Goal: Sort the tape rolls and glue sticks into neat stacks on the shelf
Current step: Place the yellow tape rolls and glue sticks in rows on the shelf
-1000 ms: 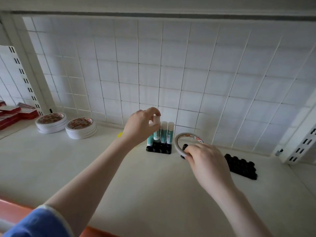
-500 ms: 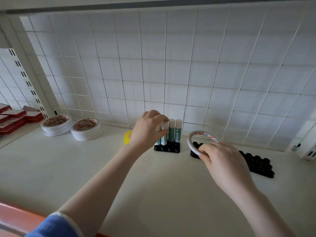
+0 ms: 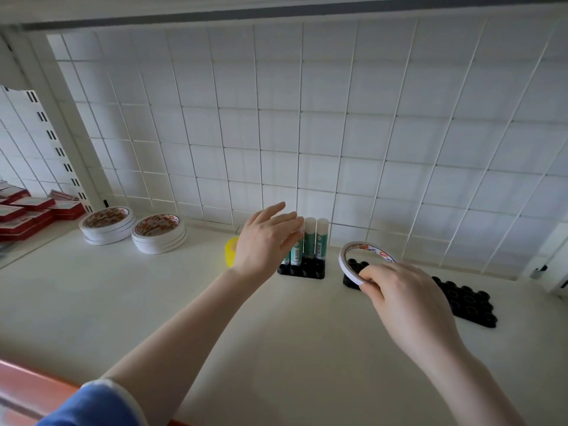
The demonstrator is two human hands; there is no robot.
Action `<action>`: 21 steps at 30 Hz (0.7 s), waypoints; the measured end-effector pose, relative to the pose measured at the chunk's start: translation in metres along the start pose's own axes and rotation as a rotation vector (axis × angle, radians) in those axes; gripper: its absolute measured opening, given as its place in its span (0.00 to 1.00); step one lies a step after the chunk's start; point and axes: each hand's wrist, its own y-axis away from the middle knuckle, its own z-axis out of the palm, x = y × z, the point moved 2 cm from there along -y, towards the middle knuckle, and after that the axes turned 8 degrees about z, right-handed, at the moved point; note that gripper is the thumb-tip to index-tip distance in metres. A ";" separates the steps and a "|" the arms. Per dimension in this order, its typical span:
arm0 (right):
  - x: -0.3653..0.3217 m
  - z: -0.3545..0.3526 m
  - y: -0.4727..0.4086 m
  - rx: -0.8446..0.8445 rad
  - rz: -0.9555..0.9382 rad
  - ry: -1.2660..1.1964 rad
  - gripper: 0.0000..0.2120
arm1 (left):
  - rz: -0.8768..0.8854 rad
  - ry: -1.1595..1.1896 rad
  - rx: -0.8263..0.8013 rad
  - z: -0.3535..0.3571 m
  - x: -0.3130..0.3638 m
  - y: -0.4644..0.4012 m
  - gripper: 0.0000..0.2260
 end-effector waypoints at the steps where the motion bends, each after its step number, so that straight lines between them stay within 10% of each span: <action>1: 0.000 -0.001 0.000 0.002 0.001 -0.006 0.13 | 0.013 -0.012 -0.012 -0.002 0.000 -0.001 0.14; 21: -0.120 -0.009 -0.039 0.050 -0.246 -0.114 0.13 | -0.300 -0.262 0.107 -0.136 -0.088 0.100 0.14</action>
